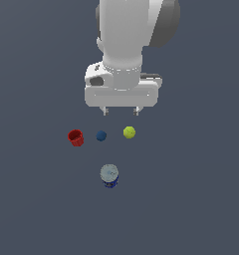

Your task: Pick up a designated object from a clutter of objects.

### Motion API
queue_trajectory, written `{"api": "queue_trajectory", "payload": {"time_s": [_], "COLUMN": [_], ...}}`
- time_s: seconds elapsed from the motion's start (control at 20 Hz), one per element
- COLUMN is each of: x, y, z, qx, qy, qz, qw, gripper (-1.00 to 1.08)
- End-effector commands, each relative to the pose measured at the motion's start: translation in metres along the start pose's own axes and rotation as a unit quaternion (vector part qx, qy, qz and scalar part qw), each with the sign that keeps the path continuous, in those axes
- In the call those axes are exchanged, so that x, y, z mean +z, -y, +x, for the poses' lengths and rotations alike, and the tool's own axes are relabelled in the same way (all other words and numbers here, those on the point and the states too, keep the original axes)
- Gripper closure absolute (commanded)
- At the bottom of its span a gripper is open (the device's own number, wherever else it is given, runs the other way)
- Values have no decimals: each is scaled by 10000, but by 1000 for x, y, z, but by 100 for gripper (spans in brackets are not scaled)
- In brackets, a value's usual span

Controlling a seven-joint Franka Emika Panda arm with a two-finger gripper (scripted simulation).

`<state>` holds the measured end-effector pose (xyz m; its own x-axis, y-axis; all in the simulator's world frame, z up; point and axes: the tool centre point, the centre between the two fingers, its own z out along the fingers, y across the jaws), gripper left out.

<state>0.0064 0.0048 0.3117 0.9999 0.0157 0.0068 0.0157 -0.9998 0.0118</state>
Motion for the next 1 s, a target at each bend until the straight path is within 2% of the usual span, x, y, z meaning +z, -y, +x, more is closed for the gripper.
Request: {"api": "queue_trajectory", "payload": {"time_s": [0.0,0.45,0.95], "x": [0,-1,16], "y": [0,28,19], "z": [0,0,-1], "qx": [0,-357,-111], "qy": [0,32,33], "qz": [0,75,91], "qw": [10000,9993,9999], "gripper": [-92,-92,-92]}}
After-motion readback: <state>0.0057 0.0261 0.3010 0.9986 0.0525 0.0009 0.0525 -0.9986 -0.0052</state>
